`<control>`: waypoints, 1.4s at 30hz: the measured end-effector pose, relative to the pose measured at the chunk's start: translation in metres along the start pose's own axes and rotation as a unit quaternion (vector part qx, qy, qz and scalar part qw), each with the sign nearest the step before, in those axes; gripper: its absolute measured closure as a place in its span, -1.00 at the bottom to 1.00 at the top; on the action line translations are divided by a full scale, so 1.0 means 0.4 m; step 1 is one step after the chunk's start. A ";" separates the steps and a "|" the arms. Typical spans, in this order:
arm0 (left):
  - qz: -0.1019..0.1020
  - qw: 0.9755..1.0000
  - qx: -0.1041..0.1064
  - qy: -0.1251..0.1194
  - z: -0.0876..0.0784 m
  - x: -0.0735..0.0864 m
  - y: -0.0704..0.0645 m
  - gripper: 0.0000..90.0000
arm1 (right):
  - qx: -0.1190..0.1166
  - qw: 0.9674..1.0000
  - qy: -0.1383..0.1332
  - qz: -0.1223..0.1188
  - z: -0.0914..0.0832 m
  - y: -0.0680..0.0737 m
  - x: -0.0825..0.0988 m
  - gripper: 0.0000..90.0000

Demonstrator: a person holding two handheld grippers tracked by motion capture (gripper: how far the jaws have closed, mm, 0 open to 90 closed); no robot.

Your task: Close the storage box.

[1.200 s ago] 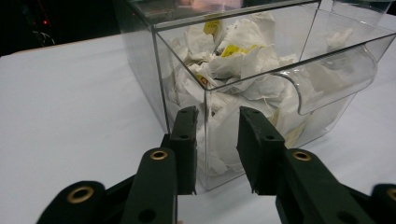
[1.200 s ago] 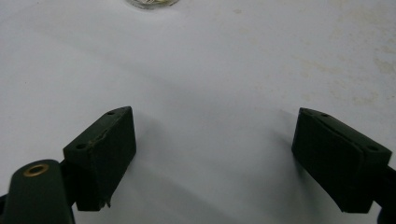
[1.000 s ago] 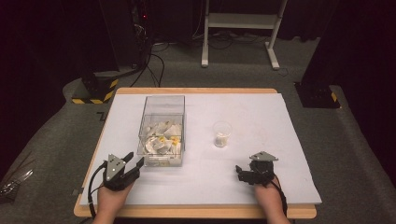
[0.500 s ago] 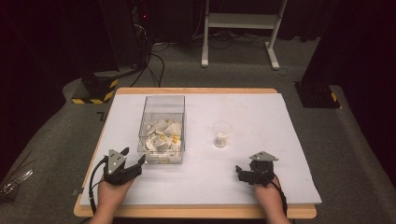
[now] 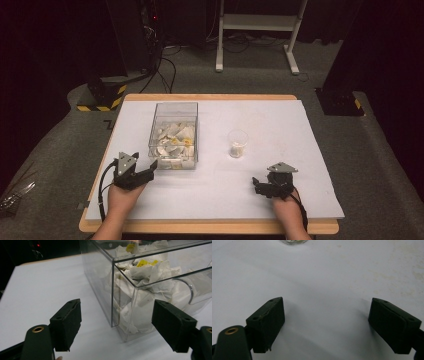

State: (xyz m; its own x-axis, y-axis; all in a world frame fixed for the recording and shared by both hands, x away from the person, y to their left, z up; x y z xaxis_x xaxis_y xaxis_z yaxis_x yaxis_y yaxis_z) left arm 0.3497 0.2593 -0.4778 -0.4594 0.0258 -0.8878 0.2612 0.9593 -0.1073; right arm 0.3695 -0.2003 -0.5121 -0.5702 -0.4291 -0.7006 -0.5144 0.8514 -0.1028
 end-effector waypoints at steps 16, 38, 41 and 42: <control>-0.008 1.000 -0.017 0.011 0.041 -0.023 0.011 -0.54 | 0.000 1.000 -0.001 -0.002 0.000 0.000 0.000 -0.69; -0.036 0.999 -0.023 0.014 0.103 -0.055 0.033 -0.52 | 0.000 1.000 -0.001 -0.002 0.000 0.000 0.000 -0.69; -0.045 0.999 -0.025 0.016 0.112 -0.054 0.036 -0.53 | 0.000 1.000 -0.001 -0.002 0.000 0.000 0.000 -0.69; -0.044 0.999 -0.024 0.016 0.114 -0.054 0.035 -0.53 | 0.000 1.000 -0.001 -0.002 0.000 0.000 0.000 -0.69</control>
State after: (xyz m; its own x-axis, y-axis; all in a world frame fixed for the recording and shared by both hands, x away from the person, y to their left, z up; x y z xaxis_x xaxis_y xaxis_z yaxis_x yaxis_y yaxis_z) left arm 0.4018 0.2595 -0.4806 -0.5052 -0.0504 -0.8616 0.1790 0.9705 -0.1617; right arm 0.3693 -0.2002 -0.5120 -0.5672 -0.4315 -0.7015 -0.5163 0.8499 -0.1053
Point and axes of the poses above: each handheld gripper's, and its own axes: z roughly forward along the jaws, x roughly out of its underside, y roughly to its left, the point moved 1 cm from there along z, roughly forward along the jaws, and after that the axes turned 7 degrees about -z, right-handed, at the moved point
